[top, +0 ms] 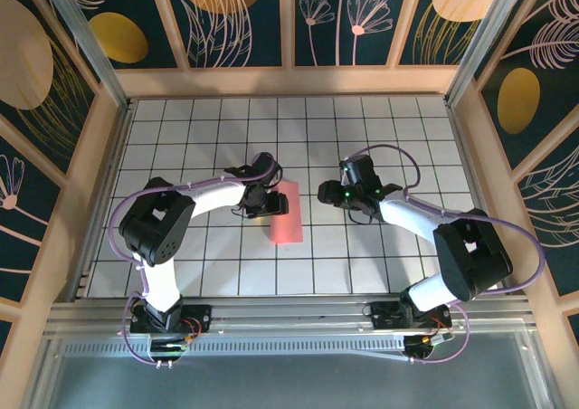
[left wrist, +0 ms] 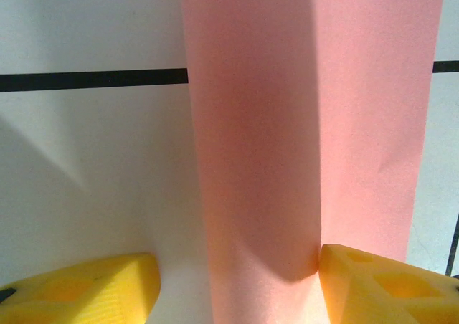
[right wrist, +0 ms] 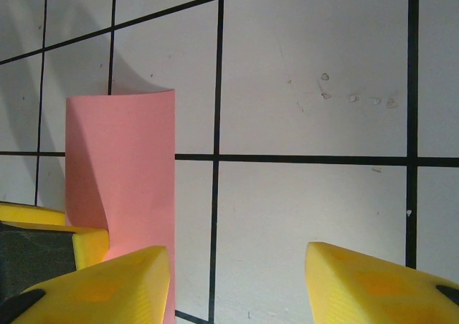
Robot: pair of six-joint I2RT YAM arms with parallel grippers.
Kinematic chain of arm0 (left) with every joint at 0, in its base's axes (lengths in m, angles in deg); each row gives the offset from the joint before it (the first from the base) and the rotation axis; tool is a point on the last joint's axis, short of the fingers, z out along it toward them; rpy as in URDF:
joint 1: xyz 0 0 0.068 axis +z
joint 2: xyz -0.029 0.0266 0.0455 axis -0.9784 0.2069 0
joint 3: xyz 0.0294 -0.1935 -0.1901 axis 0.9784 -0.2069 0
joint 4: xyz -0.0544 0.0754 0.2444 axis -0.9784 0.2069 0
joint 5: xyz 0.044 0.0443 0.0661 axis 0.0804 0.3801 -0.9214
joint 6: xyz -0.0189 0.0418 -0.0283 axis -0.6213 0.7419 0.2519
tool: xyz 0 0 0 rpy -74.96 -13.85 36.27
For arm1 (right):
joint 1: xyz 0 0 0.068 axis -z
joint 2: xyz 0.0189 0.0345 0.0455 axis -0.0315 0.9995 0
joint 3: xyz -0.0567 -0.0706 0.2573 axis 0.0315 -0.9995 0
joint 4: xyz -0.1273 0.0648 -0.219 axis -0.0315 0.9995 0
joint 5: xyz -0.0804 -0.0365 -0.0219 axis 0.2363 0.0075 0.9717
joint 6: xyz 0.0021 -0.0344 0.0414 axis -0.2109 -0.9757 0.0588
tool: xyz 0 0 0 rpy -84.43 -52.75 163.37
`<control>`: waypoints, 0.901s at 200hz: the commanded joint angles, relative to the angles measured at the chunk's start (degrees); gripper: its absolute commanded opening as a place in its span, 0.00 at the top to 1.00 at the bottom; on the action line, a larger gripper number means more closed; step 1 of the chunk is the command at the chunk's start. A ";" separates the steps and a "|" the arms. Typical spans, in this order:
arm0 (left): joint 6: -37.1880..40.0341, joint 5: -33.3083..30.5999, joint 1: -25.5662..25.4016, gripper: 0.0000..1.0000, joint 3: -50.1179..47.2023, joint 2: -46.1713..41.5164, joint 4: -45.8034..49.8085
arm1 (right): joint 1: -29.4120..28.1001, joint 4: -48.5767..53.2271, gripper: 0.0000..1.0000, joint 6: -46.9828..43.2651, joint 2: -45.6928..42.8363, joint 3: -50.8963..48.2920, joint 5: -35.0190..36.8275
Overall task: Fold a paper plane with a square sheet of paper (fold left side to right side)
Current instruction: First fold in half a square sheet of paper at the center of the table, then hold the square sheet of paper at the center of the table.
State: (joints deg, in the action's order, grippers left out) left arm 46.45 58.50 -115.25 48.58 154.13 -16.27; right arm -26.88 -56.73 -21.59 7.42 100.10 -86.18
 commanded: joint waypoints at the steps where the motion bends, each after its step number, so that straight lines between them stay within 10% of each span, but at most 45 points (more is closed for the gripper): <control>1: 1.15 3.31 -1.94 0.36 -3.43 10.05 -8.17 | 0.16 -0.68 0.47 -0.67 0.55 -0.90 -0.68; 33: 1.03 3.22 -1.92 0.36 -3.60 9.97 -8.18 | 0.11 -1.60 0.50 -0.83 0.82 -0.82 -2.99; 116: 0.99 2.96 -1.92 0.36 -3.67 9.96 -8.00 | -5.59 -14.32 0.98 4.27 13.06 2.40 -18.73; 180: 1.01 2.78 -1.92 0.36 -3.64 10.05 -8.00 | -6.89 -15.13 1.00 5.57 19.81 3.94 -19.17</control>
State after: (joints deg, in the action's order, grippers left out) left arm 46.45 58.45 -115.27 48.58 154.13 -16.27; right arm -33.24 -70.80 -16.96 25.24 102.98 -104.43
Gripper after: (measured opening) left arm 0.637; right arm 0.052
